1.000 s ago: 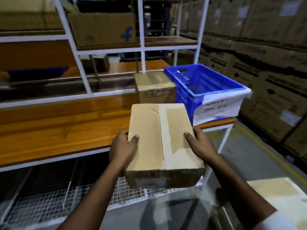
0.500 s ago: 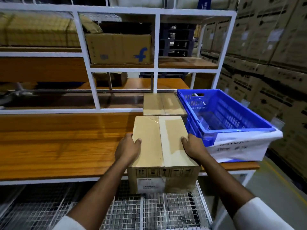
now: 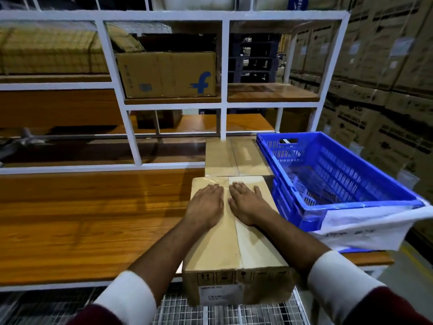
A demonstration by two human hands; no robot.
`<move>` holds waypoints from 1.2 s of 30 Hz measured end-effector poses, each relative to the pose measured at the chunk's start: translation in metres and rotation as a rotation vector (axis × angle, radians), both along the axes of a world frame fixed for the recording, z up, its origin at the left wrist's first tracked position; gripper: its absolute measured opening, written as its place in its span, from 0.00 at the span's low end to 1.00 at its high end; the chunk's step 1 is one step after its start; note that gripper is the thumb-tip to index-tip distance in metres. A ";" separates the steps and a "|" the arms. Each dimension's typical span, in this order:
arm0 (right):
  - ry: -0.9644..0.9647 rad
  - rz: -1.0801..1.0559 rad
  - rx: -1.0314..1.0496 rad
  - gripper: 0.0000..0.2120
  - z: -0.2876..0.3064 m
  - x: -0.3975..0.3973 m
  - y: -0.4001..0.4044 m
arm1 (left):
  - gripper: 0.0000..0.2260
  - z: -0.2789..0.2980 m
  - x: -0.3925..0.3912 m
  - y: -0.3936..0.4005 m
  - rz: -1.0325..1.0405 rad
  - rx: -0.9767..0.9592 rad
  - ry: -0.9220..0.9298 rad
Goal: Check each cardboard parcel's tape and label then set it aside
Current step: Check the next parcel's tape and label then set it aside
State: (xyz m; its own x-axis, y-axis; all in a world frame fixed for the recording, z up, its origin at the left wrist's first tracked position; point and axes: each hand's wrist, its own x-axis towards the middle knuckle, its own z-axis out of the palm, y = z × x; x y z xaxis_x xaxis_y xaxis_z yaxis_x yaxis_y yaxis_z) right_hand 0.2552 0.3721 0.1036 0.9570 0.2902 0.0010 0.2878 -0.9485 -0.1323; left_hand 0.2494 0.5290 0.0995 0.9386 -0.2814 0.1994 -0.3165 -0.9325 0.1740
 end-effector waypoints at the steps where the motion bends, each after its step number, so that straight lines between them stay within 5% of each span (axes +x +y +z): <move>1: 0.003 0.006 -0.009 0.27 0.001 0.007 0.003 | 0.22 0.002 0.006 -0.004 -0.028 -0.013 0.012; 25: -0.051 -0.032 -0.042 0.26 0.003 -0.006 -0.036 | 0.22 0.001 -0.001 0.016 0.022 0.033 0.024; 36: -0.063 0.054 -0.111 0.26 -0.007 -0.033 -0.012 | 0.22 -0.004 -0.037 -0.009 -0.112 -0.014 0.060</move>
State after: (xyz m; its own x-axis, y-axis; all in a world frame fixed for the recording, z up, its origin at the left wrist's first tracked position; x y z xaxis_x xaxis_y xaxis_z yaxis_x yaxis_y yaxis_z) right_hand 0.2226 0.3596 0.0965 0.9388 0.3434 0.0260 0.3437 -0.9390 -0.0076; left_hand 0.2124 0.5200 0.0955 0.9117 -0.3831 0.1485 -0.4075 -0.8890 0.2088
